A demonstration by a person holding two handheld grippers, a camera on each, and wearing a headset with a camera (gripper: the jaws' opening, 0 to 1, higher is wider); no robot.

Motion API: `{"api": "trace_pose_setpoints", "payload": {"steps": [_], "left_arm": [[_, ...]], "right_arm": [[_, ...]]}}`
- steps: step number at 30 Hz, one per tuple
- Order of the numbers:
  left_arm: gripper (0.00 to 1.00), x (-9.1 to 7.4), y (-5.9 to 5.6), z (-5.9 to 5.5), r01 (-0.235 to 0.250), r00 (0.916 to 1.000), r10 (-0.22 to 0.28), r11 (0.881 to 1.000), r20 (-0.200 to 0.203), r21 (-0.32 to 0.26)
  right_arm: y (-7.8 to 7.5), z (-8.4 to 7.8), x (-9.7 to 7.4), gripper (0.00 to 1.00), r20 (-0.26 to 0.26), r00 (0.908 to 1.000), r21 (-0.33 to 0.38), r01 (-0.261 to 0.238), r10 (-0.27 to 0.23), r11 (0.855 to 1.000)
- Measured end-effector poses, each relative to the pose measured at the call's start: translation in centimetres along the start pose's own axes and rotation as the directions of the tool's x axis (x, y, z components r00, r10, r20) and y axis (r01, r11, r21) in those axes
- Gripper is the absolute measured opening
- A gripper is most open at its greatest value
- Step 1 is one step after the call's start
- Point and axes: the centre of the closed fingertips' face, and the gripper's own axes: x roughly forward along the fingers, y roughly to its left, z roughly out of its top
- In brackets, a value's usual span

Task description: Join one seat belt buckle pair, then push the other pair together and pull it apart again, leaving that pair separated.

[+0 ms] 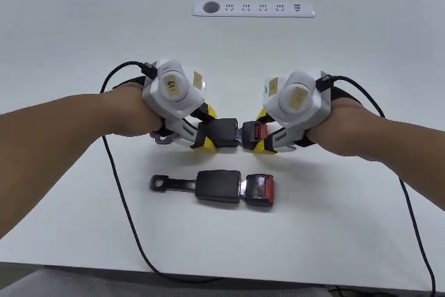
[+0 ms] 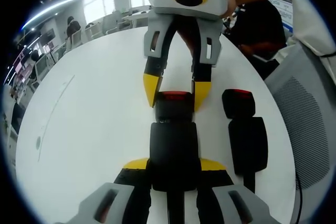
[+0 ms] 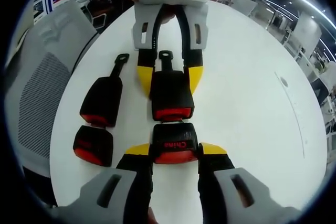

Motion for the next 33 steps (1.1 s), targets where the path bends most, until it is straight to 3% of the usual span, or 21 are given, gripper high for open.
{"api": "trace_pose_setpoints", "payload": {"steps": [3,5,9,16,20,27,30,33], "left_arm": [[0.32,0.0,0.1,-0.1,-0.001,1.0000,0.001,1.000,-0.002,0.000],[0.32,-0.2,-0.4,0.5,-0.001,1.0000,0.001,1.000,-0.002,0.000],[0.33,0.1,0.2,-0.3,-0.001,1.0000,0.001,1.000,0.000,-0.001],[0.33,-0.2,-0.3,0.5,0.000,0.9999,0.000,1.000,0.011,0.002],[0.33,0.1,0.2,-0.2,0.003,0.9999,-0.003,1.000,0.014,0.005],[0.33,0.0,-0.1,0.0,0.003,0.9999,-0.003,1.000,0.016,0.003],[0.33,0.2,0.4,-0.5,0.002,0.9999,-0.002,1.000,0.015,0.002],[0.33,0.0,-0.1,0.1,0.001,0.9999,-0.001,1.000,0.017,0.001]], "right_arm": [[0.0,0.0,0.0,0.32,0.001,1.0000,0.000,0.003,-0.003,1.000],[0.0,0.0,0.1,0.32,0.001,1.0000,-0.001,0.006,-0.006,1.000],[0.1,-0.1,0.0,0.32,0.004,0.9999,-0.002,0.011,-0.011,1.000],[0.1,-0.1,0.1,0.32,0.012,0.9998,-0.002,0.015,-0.015,1.000],[0.0,-0.1,0.1,0.32,0.014,0.9998,0.002,0.014,-0.014,1.000],[0.0,-0.2,0.2,0.33,0.015,0.9998,0.004,0.013,-0.013,1.000],[0.1,-0.3,0.0,0.33,0.016,0.9998,0.006,0.016,-0.016,1.000],[0.0,-0.6,0.0,0.33,0.011,0.9997,0.010,0.021,-0.021,1.000]]}}
